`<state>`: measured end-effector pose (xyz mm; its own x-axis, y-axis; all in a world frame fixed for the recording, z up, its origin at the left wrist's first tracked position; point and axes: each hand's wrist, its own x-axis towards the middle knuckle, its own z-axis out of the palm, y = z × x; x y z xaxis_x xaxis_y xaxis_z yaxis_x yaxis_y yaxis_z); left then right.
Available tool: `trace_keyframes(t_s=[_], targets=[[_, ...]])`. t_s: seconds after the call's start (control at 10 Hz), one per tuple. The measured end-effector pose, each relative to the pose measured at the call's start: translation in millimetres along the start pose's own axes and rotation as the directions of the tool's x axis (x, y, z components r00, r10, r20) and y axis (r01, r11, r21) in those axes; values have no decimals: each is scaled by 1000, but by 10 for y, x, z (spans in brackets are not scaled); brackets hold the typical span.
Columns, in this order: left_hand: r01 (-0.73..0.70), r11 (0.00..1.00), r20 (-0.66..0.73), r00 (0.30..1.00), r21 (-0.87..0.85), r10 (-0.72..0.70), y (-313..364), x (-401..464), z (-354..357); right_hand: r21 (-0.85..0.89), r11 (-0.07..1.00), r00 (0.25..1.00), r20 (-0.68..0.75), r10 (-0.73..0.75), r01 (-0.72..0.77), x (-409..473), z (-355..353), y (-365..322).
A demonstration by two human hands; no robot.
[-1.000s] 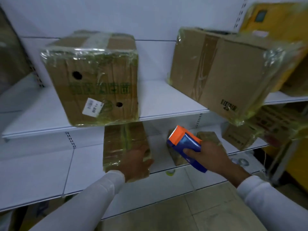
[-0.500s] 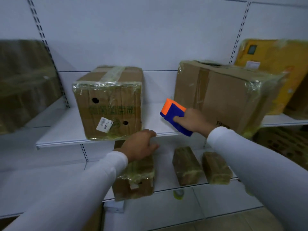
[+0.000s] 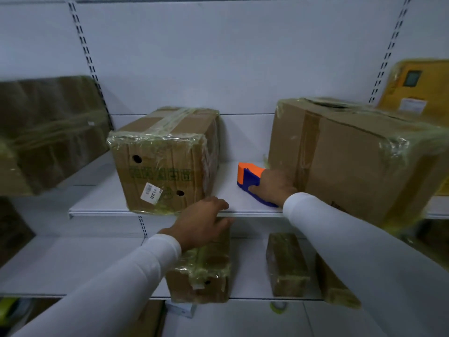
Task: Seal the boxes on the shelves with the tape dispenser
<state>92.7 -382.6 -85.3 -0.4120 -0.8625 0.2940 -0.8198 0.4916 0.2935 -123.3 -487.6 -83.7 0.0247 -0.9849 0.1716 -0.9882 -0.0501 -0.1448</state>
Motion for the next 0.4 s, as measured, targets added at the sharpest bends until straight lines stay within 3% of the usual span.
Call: trace_keyframes(t_s=[0.4], targets=[[-35, 997, -12, 999, 70, 36, -1, -52, -313, -33, 999, 969, -248, -18, 10, -341, -383, -215]])
